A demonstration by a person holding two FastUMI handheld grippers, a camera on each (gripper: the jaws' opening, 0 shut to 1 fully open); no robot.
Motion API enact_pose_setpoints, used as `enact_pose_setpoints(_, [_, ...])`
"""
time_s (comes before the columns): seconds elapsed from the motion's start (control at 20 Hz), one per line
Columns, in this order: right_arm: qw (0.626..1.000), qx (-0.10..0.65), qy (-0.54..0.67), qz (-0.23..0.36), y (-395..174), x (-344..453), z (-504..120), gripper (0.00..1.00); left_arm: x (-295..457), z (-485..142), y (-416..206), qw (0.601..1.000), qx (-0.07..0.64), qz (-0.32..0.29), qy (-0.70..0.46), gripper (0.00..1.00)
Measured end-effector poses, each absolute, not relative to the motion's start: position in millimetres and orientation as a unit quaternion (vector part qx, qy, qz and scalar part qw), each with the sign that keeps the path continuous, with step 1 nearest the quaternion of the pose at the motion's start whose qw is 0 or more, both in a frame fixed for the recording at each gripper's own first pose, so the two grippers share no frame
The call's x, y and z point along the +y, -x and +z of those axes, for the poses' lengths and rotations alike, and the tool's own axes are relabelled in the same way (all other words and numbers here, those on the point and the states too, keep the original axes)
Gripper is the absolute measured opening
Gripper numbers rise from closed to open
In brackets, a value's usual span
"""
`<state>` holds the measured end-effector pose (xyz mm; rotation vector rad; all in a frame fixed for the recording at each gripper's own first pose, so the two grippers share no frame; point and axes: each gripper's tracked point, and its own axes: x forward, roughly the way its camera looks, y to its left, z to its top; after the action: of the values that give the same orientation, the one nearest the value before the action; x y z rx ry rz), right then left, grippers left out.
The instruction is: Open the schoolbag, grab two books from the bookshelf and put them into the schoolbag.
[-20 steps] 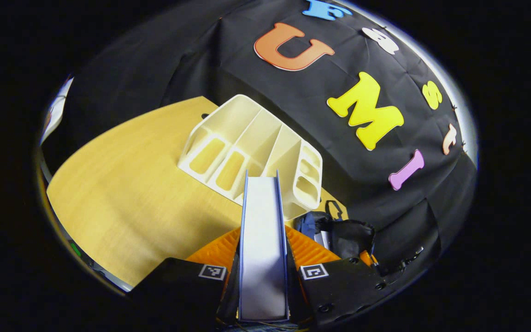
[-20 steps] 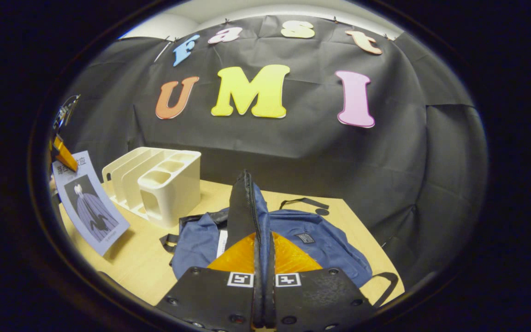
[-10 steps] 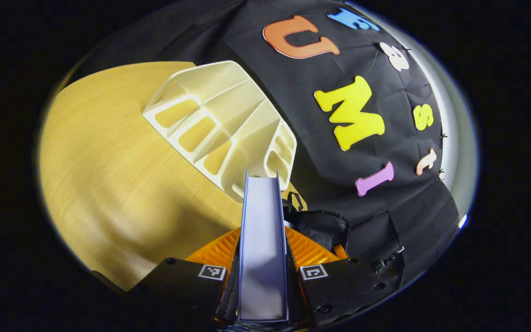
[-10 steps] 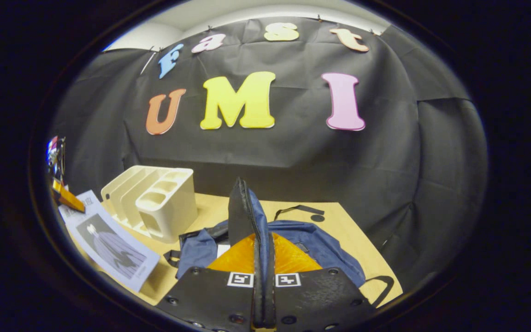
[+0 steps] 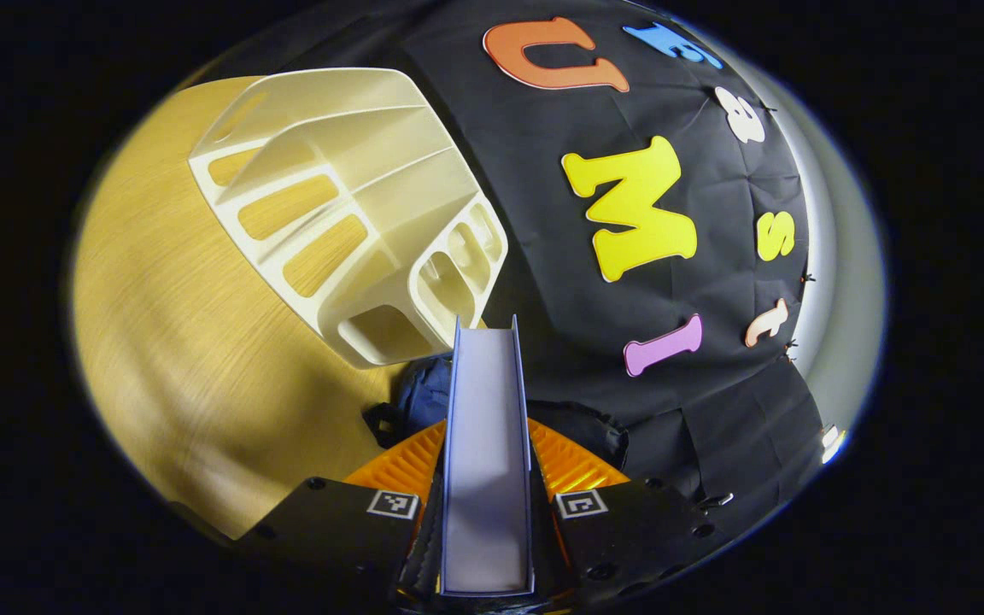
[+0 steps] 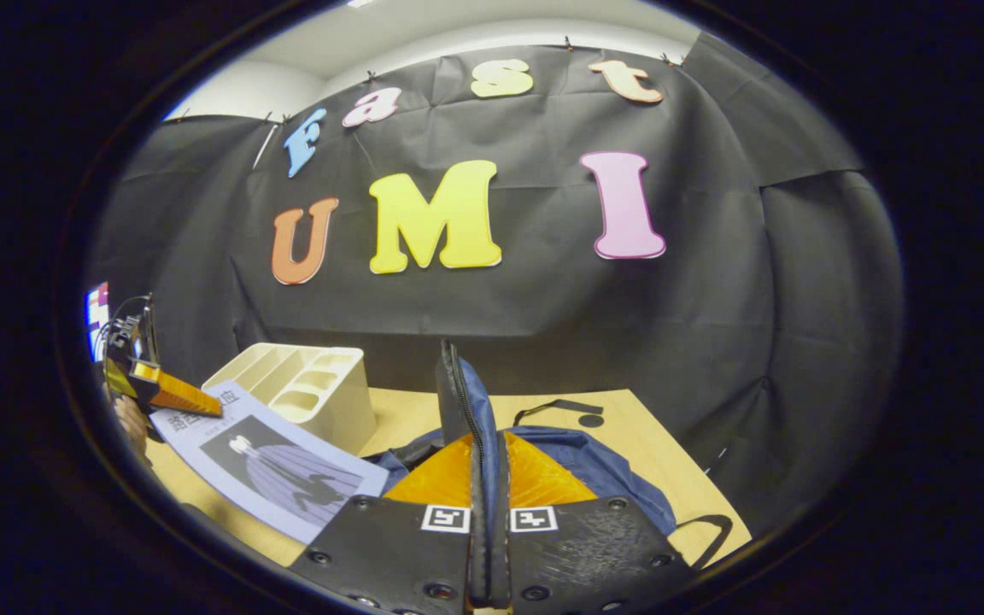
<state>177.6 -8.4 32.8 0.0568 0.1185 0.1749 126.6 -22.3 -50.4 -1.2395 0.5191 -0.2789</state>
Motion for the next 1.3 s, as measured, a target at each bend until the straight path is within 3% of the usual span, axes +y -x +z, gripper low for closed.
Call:
enact_pose_setpoints(0.1, [0.994, 0.059, -0.030, 0.091, -176, -8, 32, 0.03, -38, -52, -139, 0.770, 0.243, -0.131, 0.575, 0.39])
enact_pose_setpoints(0.15, [0.993, 0.060, -0.030, 0.094, -176, -8, 33, 0.03, -42, -54, -146, 0.770, 0.242, -0.127, 0.577, 0.44])
enact_pose_setpoints(0.8, [0.992, 0.027, -0.009, 0.124, -176, 10, 63, 0.02, -103, -103, -183, 0.784, 0.227, -0.092, 0.570, 0.45])
enact_pose_setpoints(1.3, [0.988, 0.009, -0.016, 0.153, -170, 32, 78, 0.02, -161, -104, -202, 0.826, 0.207, -0.089, 0.517, 0.46])
